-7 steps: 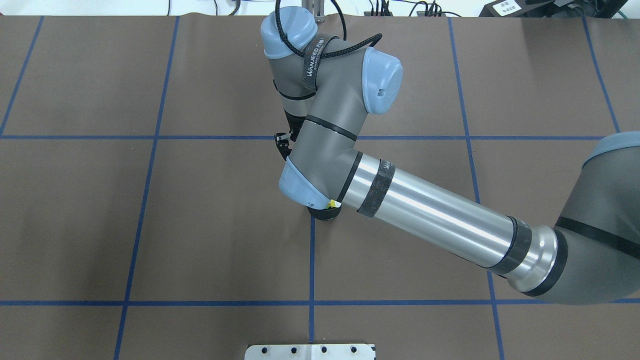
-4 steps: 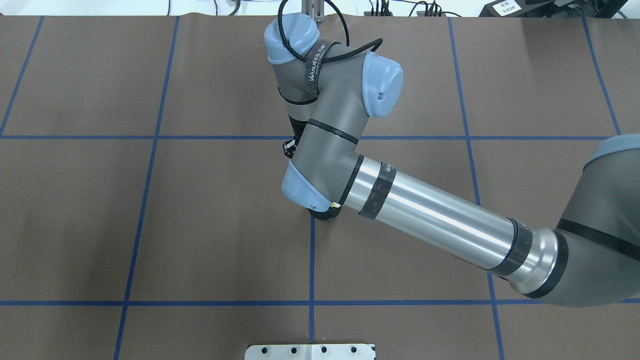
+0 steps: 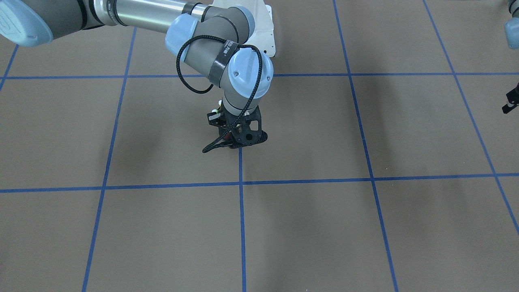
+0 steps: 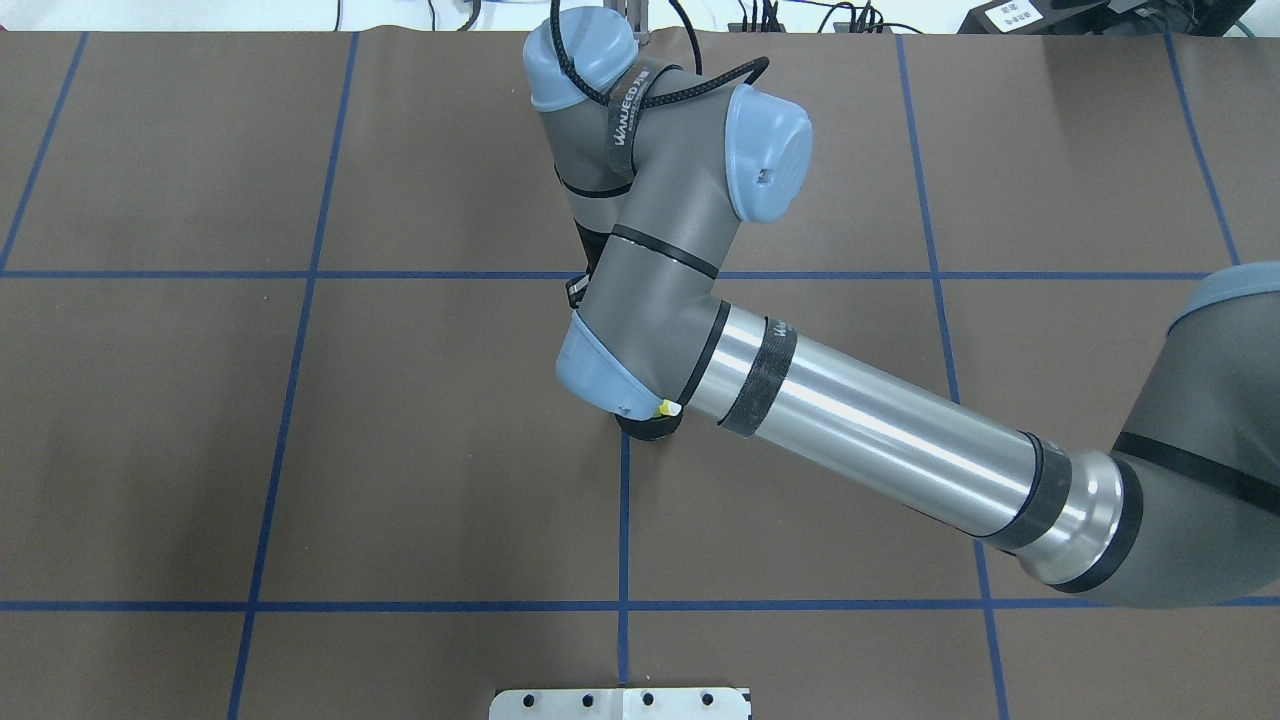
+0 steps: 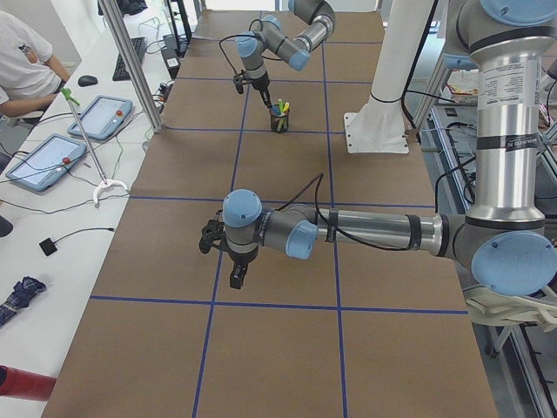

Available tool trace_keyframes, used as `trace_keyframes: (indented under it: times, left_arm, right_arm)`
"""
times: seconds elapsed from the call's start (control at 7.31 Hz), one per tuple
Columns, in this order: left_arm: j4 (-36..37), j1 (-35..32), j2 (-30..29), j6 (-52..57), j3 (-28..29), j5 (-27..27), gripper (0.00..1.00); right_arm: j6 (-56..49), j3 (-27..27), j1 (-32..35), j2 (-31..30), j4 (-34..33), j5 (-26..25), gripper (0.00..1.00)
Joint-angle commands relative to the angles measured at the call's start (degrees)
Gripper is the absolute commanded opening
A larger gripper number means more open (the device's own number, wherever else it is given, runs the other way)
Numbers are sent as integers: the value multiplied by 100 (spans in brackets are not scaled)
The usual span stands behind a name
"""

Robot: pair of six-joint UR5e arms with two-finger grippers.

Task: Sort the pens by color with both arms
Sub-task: 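Lift the blue-capped marker up out of the cup with the right gripper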

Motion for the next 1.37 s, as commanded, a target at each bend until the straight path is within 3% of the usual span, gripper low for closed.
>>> trace_keyframes:
  times: [0.0, 0.41, 0.68, 0.96, 1.23]
  left_arm:
    - [0, -2, 0, -7, -20, 0, 100]
    - [0, -2, 0, -7, -38, 0, 100]
    - [0, -2, 0, -7, -47, 0, 100]
    - [0, -2, -9, -16, -64, 0, 100]
    - [0, -2, 0, -7, -73, -9, 100]
  right_arm:
    - [7, 747, 215, 31, -311, -76, 0]
    - [68, 1040, 470, 427, -85, -910, 0]
    - [400, 1198, 698, -18, 1114, -1515, 0]
    - [1113, 1436, 726, -1228, 3151, -2420, 0]
    - [1194, 1463, 726, -1873, 4289, -3439, 0]
